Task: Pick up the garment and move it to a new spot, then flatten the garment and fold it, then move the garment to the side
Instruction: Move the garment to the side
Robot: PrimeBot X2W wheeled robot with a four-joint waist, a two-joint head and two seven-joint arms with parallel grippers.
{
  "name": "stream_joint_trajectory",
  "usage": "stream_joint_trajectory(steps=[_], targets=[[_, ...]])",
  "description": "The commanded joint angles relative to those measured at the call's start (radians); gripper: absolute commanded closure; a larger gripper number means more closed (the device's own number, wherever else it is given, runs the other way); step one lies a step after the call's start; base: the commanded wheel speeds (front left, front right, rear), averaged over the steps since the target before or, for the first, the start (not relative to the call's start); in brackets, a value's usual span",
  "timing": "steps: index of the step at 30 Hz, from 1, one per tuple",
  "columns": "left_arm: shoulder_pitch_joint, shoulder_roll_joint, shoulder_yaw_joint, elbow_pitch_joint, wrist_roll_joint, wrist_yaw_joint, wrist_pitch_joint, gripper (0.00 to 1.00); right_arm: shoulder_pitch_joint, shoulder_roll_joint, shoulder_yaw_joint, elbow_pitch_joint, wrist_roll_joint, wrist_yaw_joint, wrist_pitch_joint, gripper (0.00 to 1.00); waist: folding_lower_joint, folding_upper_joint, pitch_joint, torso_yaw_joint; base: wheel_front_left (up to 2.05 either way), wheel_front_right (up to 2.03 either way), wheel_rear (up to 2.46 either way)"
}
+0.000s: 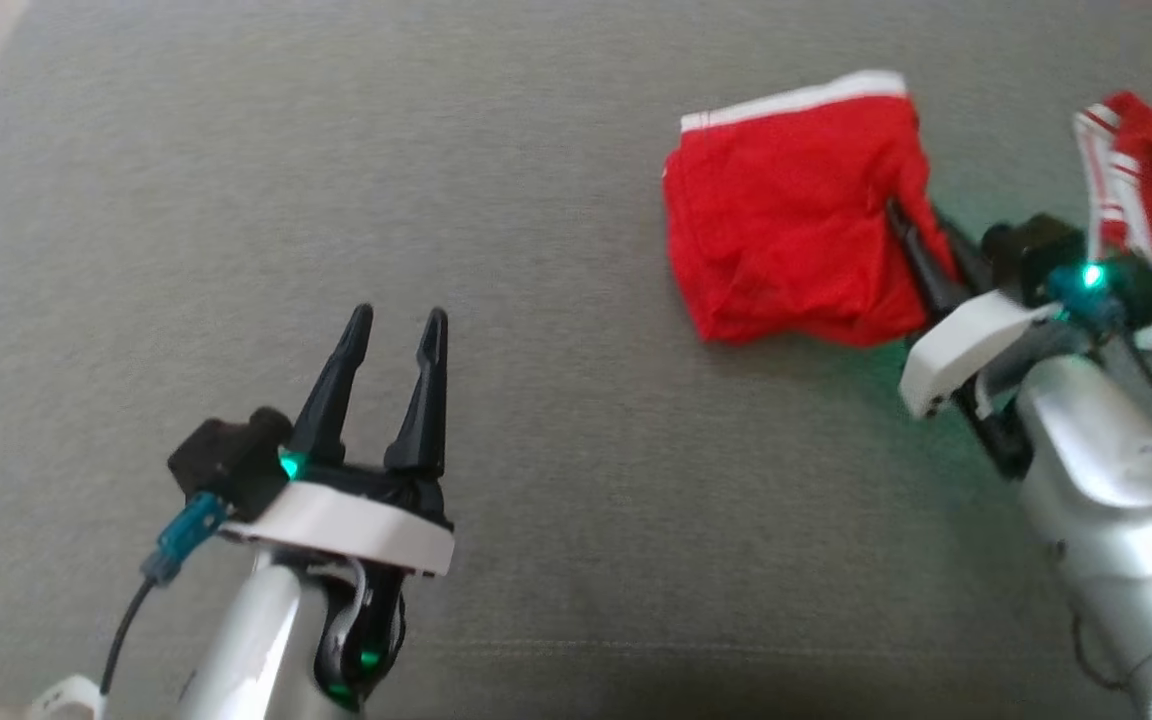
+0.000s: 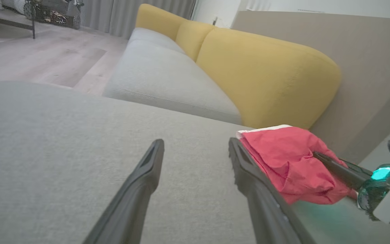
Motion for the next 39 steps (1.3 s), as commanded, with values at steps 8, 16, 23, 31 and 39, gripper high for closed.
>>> stream_joint_trajectory(steps=[8,16,23,31,39], targets=[[-0.115,0.004,0.005,-0.051,0.041,-0.021,-0.008,0.0,-0.104,-0.138,0.048,-0.124,0.02,0.007,0.039,1.0,0.0,0.0,0.069,-0.155,0.0,0.0,0.0],[-0.179,0.004,-0.008,-0.039,0.088,-0.044,-0.008,0.0,-0.182,-0.312,0.097,-0.142,0.081,0.007,0.108,1.0,0.0,0.0,0.148,-0.236,0.0,0.0,0.0],[-0.22,0.004,0.002,-0.03,0.108,-0.056,-0.008,0.0,-0.207,-0.391,0.08,-0.112,0.103,0.007,0.135,1.0,0.0,0.0,0.187,-0.267,0.0,0.0,0.0],[-0.247,0.004,0.003,-0.023,0.11,-0.064,-0.008,0.0,-0.234,-0.429,0.048,-0.051,0.096,0.007,0.158,1.0,0.0,0.0,0.233,-0.275,0.0,0.0,0.0],[-0.243,0.004,0.01,-0.018,0.114,-0.066,-0.008,0.0,-0.243,-0.442,-0.003,0.004,0.081,0.007,0.143,1.0,0.0,0.0,0.247,-0.265,0.0,0.0,0.0]])
